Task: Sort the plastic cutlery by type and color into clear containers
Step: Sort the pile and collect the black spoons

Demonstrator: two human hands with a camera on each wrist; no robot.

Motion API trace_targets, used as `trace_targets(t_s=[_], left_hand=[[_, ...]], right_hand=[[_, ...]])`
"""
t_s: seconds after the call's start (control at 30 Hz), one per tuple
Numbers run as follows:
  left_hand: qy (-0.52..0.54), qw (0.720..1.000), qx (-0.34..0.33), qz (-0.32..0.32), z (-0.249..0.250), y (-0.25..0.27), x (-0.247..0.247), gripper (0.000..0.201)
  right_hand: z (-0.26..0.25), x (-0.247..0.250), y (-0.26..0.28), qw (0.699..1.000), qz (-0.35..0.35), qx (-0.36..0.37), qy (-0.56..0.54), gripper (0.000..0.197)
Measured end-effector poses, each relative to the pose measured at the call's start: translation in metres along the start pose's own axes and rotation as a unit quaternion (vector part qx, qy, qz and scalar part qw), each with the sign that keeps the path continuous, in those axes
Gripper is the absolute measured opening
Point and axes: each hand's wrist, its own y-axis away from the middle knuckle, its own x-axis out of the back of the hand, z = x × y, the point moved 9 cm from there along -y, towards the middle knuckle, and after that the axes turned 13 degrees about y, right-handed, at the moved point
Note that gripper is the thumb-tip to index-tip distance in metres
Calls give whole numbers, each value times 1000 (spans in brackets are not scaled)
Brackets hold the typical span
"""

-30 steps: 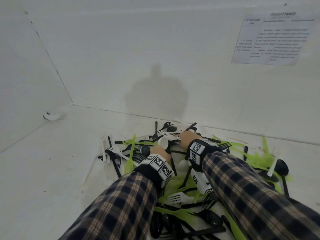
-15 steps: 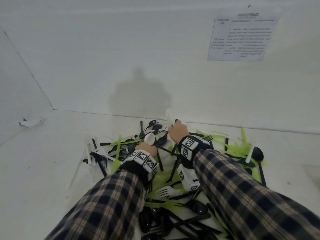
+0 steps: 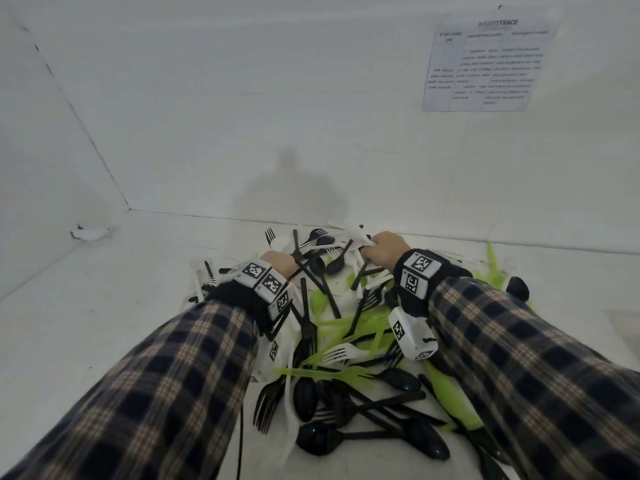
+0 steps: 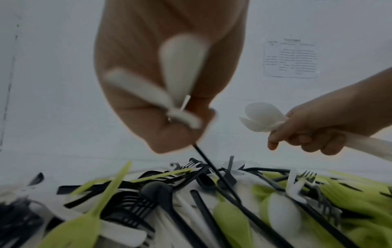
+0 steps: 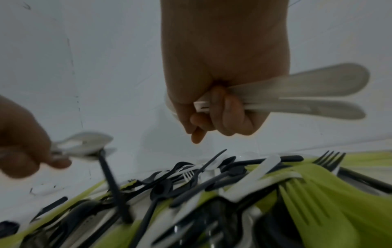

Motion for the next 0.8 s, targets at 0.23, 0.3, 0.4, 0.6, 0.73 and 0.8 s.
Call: trace_targets(t_s=[0.23, 0.3, 0.4, 0.6, 0.73, 0.8], left_hand=[[8, 997, -45, 58, -15, -9, 13, 44], [1, 997, -49, 59, -17, -7, 13, 50], [-69, 994, -70, 57, -16, -3, 12, 41], [-180, 974, -117, 75, -12, 13, 18, 27], [-206, 967, -130, 72, -13, 12, 21, 26], [-212, 964, -134, 84, -10, 14, 21, 31]], right_hand=[[-7, -49, 24, 991, -104, 56, 55, 27], [-8, -59, 30, 987, -132, 64, 58, 26], [-9, -54, 34, 988, -104, 73, 93, 30], [-12, -44, 37, 974, -53, 90, 202, 29], [-10, -57, 37, 959, -84, 95, 252, 27], [-11, -62, 35, 957, -95, 103, 255, 28]])
